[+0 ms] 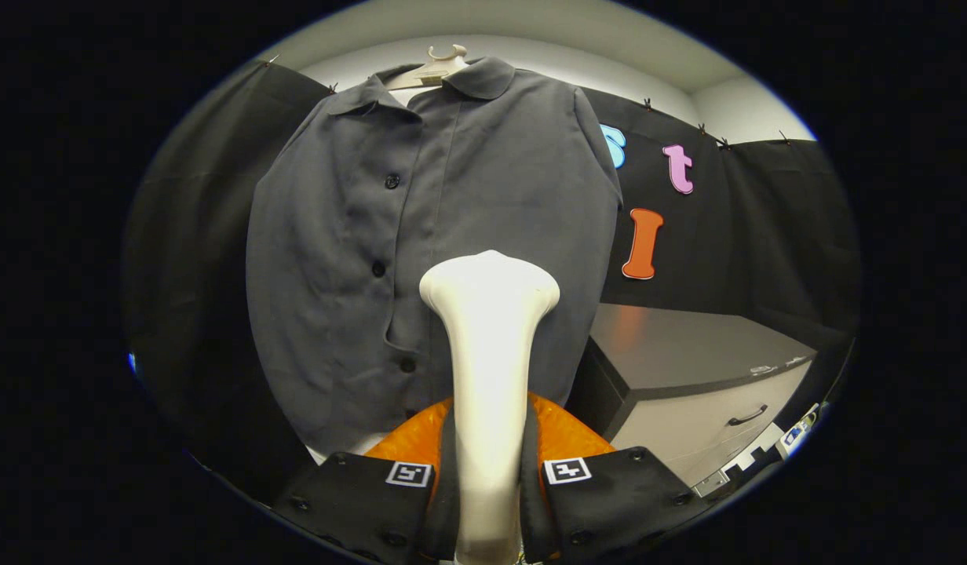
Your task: Iron the clothes twice with a garment steamer, once on the left side and once on the right side.
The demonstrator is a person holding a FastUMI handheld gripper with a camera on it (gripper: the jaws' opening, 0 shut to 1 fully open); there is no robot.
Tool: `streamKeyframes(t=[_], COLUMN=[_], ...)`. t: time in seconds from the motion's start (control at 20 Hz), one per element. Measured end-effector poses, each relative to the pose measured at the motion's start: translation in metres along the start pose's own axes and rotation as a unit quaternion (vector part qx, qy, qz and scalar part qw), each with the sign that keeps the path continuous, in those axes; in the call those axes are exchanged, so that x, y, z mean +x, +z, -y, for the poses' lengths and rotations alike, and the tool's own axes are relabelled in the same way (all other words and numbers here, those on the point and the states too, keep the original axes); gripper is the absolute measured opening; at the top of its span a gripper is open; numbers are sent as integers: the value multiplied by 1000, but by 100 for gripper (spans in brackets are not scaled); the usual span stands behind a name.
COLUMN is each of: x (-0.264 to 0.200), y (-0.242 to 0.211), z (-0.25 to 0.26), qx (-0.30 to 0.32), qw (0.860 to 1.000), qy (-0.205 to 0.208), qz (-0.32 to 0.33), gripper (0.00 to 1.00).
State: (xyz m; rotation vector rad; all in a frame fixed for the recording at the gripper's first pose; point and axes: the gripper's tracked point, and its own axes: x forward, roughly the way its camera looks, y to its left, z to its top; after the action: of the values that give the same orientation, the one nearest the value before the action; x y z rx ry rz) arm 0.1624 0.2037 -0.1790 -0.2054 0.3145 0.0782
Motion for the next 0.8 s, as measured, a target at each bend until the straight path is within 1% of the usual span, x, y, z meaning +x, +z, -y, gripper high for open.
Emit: streamKeyframes(t=[0.3,0.5,0.8], x=[-2,-6,-1], y=[-52,-90,-113], z=[2,0,-1], qx=[-11,-4,2], qw=[999,997,994], qy=[4,13,17], qz=[-44,-76,-109], gripper=[39,39,39])
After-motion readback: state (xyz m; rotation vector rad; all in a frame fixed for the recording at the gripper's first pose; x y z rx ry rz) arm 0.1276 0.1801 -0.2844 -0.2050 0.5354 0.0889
